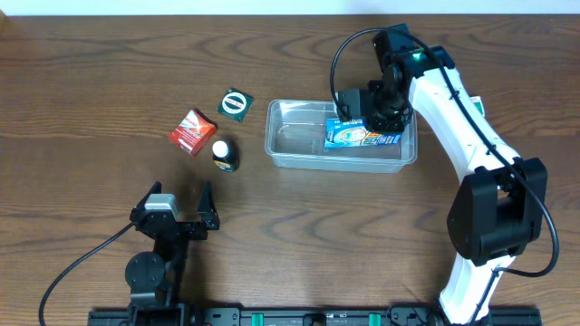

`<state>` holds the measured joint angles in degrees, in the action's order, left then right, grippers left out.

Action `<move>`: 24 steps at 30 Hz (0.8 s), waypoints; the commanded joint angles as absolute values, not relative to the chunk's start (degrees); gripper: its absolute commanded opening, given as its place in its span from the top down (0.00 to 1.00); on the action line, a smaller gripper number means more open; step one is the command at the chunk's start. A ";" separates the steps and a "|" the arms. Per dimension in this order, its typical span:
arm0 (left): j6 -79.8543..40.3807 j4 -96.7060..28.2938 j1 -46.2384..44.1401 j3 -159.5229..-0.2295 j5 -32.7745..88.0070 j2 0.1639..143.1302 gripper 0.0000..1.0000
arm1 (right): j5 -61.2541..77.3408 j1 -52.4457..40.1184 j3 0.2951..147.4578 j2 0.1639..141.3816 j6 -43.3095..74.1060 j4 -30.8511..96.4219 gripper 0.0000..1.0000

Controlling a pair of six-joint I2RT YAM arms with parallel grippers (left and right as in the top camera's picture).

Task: Pack container
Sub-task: 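Lower the blue box into the container and open right gripper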

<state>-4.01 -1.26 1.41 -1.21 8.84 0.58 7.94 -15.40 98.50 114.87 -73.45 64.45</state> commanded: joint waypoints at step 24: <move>-3.05 -3.20 1.69 -0.23 9.87 0.23 0.02 | 14.39 -20.64 98.50 115.39 -64.45 77.23 0.01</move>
<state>-4.01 -1.26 1.41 -1.21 8.84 0.58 12.10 -20.91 98.48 114.87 -67.94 76.97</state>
